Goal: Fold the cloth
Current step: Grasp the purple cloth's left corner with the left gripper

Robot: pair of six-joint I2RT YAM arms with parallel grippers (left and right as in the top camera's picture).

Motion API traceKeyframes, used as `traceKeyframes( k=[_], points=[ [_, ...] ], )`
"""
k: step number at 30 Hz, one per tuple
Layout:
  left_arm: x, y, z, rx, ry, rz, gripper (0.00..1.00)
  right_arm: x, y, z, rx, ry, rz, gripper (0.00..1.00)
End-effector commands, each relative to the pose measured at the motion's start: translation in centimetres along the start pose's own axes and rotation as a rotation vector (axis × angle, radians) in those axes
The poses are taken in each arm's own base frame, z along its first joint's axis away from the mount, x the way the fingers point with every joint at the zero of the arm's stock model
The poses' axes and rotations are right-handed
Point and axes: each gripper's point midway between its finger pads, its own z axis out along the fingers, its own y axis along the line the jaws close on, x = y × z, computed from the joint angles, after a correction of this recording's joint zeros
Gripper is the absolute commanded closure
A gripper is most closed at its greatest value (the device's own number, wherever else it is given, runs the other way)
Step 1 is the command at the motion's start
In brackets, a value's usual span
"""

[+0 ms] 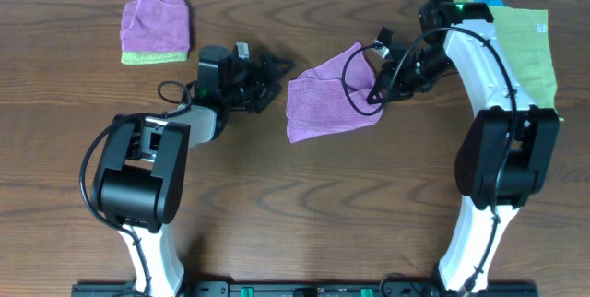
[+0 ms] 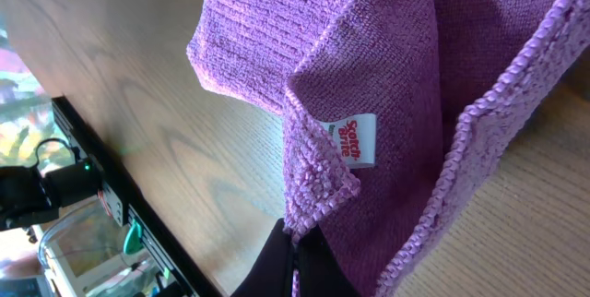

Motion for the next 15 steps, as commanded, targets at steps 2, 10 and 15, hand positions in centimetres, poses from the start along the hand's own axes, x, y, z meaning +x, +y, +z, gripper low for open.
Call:
traceKeyframes(
  k=[2,10,15],
  points=[
    [1.3,-0.7,0.9,0.007,0.044,0.037,0.04,-0.3,1.6,-0.6,-0.012,-0.026,-0.054,0.98],
    [3.1,-0.6,2.1,-0.018,0.066,0.060,0.02,-0.3,1.6,-0.6,-0.012,-0.026,-0.047,0.98],
    [3.1,-0.7,2.1,-0.016,0.069,0.061,0.04,-0.3,1.6,-0.6,-0.012,-0.026,-0.047,0.98]
  ],
)
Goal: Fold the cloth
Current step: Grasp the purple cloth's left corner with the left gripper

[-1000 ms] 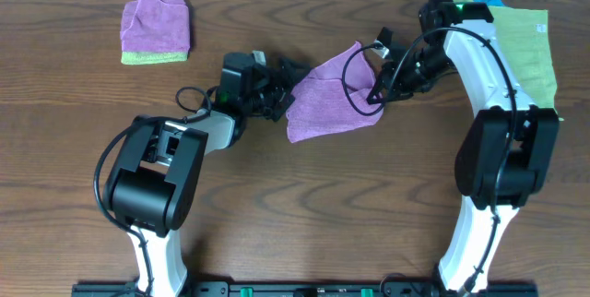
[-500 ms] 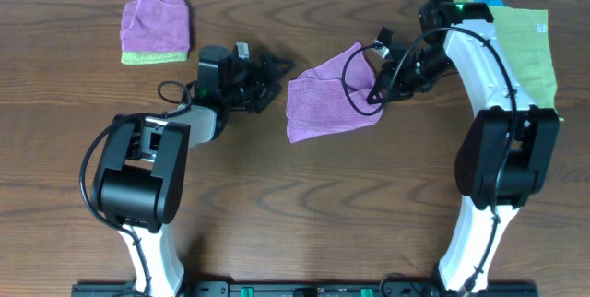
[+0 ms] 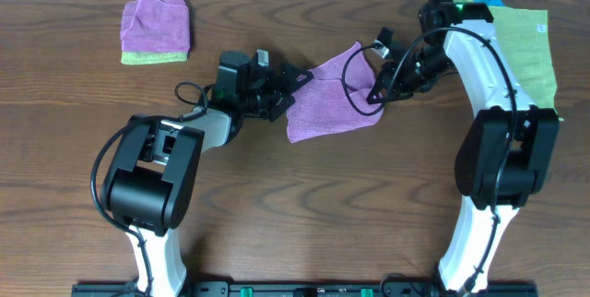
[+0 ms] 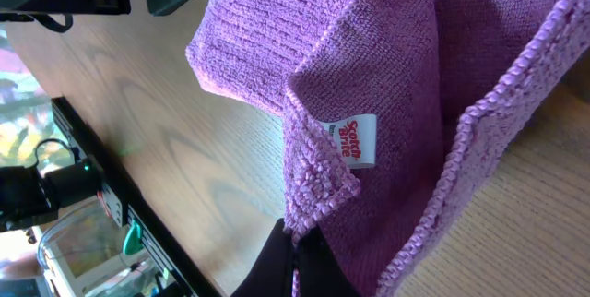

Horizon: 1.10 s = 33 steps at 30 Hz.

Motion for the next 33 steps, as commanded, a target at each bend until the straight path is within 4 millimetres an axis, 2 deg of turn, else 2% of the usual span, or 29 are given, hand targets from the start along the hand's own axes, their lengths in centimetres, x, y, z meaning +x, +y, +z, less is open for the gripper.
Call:
traceKeyframes(
  k=[1,10,16,19,27,33],
  points=[
    [-0.7,-0.4,0.0,0.007,-0.012,0.031,0.04,-0.3,1.6,-0.6,-0.013,-0.023,-0.045,0.99],
    [-2.2,0.1,-1.0,0.009,-0.038,0.042,0.05,-0.3,1.6,-0.6,-0.013,-0.023,-0.045,0.98],
    [-1.7,1.3,-1.0,-0.038,-0.025,0.032,0.05,-0.3,1.6,-0.6,-0.013,-0.024,-0.046,0.98],
    [-1.5,1.2,-0.8,-0.039,-0.022,0.034,0.05,-0.3,1.6,-0.6,-0.012,-0.025,-0.047,0.99],
    [0.6,0.6,0.6,-0.043,0.013,0.046,0.05,-0.3,1.6,-0.6,-0.012,-0.025,-0.047,0.98],
    [0.6,0.2,0.7,-0.030,0.015,0.038,0.08,-0.3,1.5,-0.6,-0.011,-0.025,-0.047,0.99]
  ],
)
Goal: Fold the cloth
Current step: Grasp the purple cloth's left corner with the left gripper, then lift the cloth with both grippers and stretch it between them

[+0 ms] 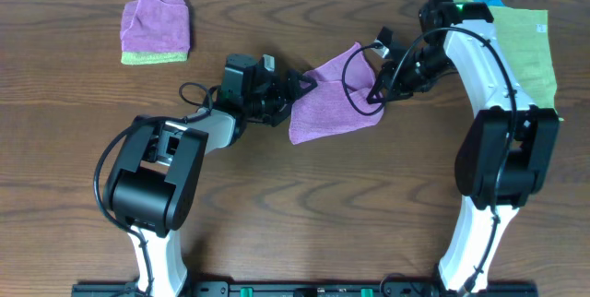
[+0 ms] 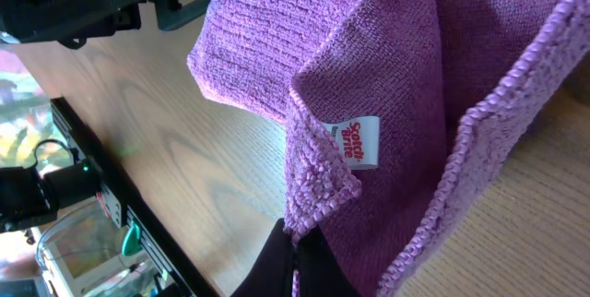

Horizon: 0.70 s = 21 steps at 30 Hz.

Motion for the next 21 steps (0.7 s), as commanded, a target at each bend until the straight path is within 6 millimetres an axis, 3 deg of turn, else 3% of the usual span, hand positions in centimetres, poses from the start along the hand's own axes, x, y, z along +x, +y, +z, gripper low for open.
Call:
traceKeyframes(
  k=[1,5,7,11,21],
  points=[
    [-0.8,-0.8,0.1,0.021,-0.021,0.014,0.11,-0.2,1.6,-0.6,-0.013,-0.022,-0.045,0.98],
    [-1.1,-1.7,0.0,0.054,-0.026,0.021,0.40,-0.2,1.5,-0.6,-0.009,-0.021,-0.045,0.99],
    [-1.1,-1.7,0.0,0.054,-0.026,0.015,0.64,-0.2,1.5,-0.6,-0.006,-0.019,-0.044,0.99],
    [-1.0,-1.7,0.0,0.057,-0.021,0.015,0.93,-0.2,1.5,-0.6,-0.006,-0.019,-0.044,0.98],
    [-1.4,-2.6,-0.6,0.108,-0.009,0.057,0.94,-0.4,1.4,-0.6,-0.003,-0.029,-0.051,0.99]
  ],
)
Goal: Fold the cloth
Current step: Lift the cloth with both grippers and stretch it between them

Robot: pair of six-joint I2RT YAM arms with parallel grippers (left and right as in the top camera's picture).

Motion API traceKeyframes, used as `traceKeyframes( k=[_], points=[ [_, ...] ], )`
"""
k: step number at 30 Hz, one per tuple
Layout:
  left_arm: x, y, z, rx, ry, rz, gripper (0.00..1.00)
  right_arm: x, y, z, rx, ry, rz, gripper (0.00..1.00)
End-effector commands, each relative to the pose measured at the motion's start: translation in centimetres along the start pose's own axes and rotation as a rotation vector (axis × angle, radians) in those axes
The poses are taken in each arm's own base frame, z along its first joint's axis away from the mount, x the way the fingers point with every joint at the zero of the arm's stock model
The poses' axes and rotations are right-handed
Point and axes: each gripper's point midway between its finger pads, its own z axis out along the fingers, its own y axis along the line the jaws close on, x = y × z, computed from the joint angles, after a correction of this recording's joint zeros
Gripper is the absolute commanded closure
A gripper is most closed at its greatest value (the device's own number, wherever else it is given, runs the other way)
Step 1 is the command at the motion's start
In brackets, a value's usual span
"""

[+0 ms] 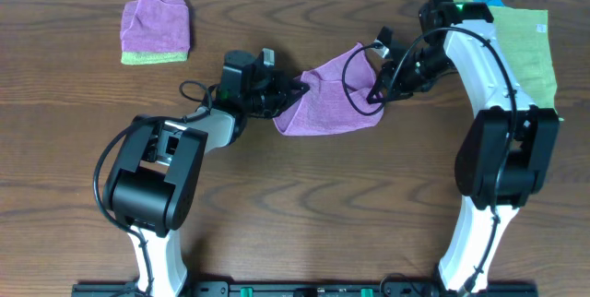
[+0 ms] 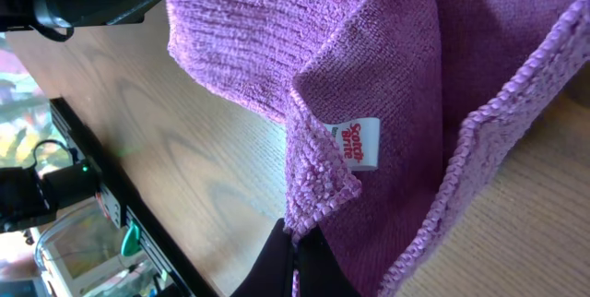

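The purple cloth (image 1: 327,103) hangs stretched between my two grippers in the middle of the wooden table, its lower edge resting on the wood. My left gripper (image 1: 297,86) is shut on its upper left corner. My right gripper (image 1: 376,94) is shut on its right corner. In the right wrist view my dark fingertips (image 2: 297,242) pinch the cloth's (image 2: 387,48) hemmed corner just below its white label (image 2: 356,140). The left gripper's dark fingers show at the cloth's far edge.
A folded purple cloth on a green one (image 1: 155,28) lies at the back left. A flat green cloth (image 1: 527,48) with a blue one under it lies at the back right, beneath the right arm.
The left gripper has shut on the cloth's upper left corner and drawn it slightly left; the cloth's lower left edge has shifted leftward. The right gripper has kept its hold and place.
At first the left gripper stood open, apart from the cloth, while the right held the cloth's right corner. The left gripper was then at the cloth's left edge, then around its upper corner. Now it grips that corner and the cloth spans both grippers.
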Motion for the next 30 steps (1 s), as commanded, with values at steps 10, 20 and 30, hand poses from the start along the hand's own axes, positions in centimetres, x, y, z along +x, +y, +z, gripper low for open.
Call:
traceKeyframes(
  k=[10,20,30],
  points=[
    [-4.6,-5.7,-5.4,0.170,-0.020,0.095,0.94,-1.8,3.7,-3.2,0.028,-0.138,-0.143,0.99],
    [-3.0,-9.4,-7.4,0.251,0.044,0.163,0.94,-2.7,7.3,-5.6,0.063,-0.237,-0.251,0.99],
    [-2.2,-7.6,-9.1,0.251,0.134,0.185,0.94,-1.4,6.3,-5.0,0.147,-0.161,-0.261,0.99]
  ],
)
